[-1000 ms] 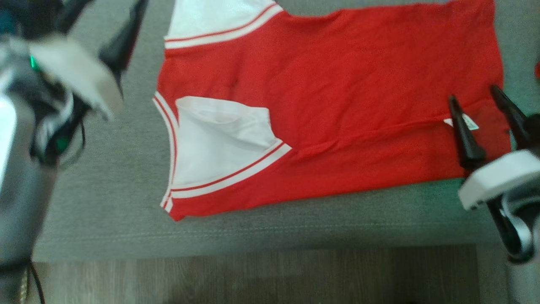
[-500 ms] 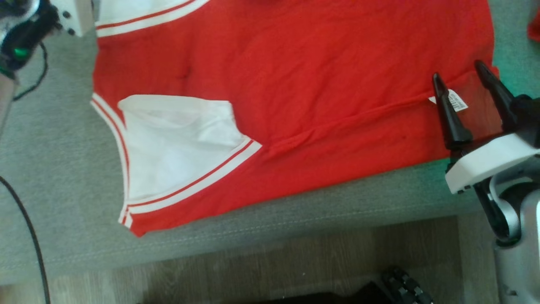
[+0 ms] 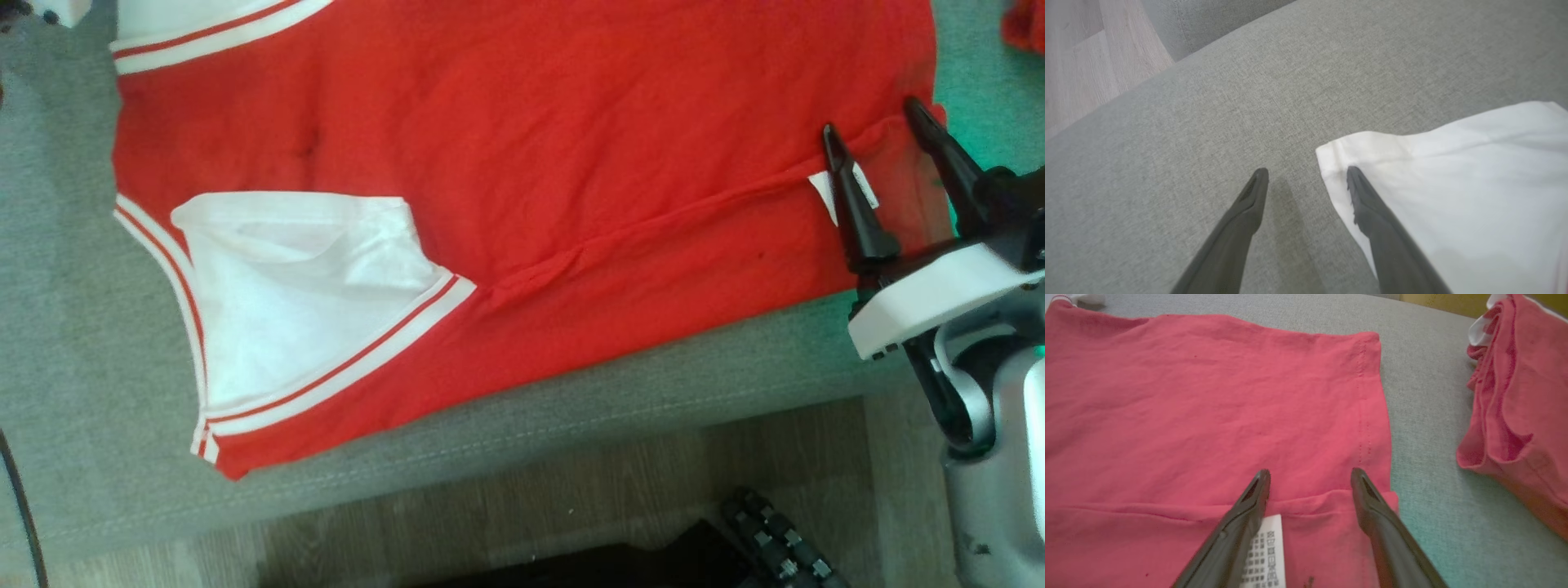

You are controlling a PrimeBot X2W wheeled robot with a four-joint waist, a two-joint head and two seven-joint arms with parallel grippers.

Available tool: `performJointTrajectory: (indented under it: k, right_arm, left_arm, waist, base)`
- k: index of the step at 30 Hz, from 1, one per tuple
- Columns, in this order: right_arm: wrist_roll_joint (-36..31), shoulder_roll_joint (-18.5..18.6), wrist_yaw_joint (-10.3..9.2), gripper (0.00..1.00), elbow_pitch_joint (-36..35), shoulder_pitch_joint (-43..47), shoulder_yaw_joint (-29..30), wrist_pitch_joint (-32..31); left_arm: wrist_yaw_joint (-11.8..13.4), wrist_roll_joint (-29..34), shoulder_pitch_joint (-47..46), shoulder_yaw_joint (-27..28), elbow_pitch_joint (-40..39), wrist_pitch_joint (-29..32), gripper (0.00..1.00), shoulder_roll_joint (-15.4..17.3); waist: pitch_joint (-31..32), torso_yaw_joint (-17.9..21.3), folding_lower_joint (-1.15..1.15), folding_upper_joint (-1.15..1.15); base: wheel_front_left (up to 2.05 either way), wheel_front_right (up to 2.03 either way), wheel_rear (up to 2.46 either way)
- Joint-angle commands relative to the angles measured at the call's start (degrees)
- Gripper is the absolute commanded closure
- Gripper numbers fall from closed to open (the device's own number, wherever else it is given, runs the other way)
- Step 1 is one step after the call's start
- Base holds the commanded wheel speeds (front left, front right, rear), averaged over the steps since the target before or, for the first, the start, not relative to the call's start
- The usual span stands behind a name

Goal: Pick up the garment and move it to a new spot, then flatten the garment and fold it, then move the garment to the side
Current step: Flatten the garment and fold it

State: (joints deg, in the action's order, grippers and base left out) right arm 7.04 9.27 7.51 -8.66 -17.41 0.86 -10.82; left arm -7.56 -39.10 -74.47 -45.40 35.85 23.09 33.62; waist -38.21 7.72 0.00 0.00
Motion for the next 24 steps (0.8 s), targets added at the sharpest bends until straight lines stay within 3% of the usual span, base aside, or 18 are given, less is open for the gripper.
performJointTrajectory:
  k: [1,12,14,16,24]
  right_arm:
    - [-0.2,0.1,-0.02,0.0,-1.7,-0.4,-1.2,0.5]
    - [-0.2,-0.1,-0.02,0.0,-1.6,-1.3,-0.5,0.9]
    - [-0.2,0.0,-0.02,0.0,-1.6,-1.4,-0.4,1.0]
    - [-0.1,-0.1,-0.02,0.0,-1.6,-1.7,-0.5,1.0]
    - [0.1,-0.5,-0.02,0.0,-0.2,-4.6,-0.6,0.4]
  left_arm:
    - [0.1,-0.4,-3.6,1.7,-0.7,-0.2,0.0,3.1]
    - [0.1,-4.8,-5.0,-3.7,-0.3,1.2,0.0,3.9]
    - [0.1,-5.9,-5.1,-5.1,-1.1,1.9,0.58,4.4]
    - [0.1,-7.0,-5.4,-6.2,-1.8,2.3,1.0,5.0]
    - [0.1,-7.1,-6.7,-8.9,-2.7,-3.2,1.0,6.4]
  waist:
    - [-0.4,0.4,0.0,0.0]
    - [-1.1,1.2,0.0,0.0]
    - [-1.2,1.3,0.0,0.0]
    - [-1.3,1.4,0.0,0.0]
    - [-1.0,1.7,0.0,0.0]
  base:
    - [0.0,0.0,0.0]
    - [0.0,0.0,0.0]
    - [0.0,0.0,0.0]
    - [0.0,0.0,0.0]
    - [0.0,0.0,0.0]
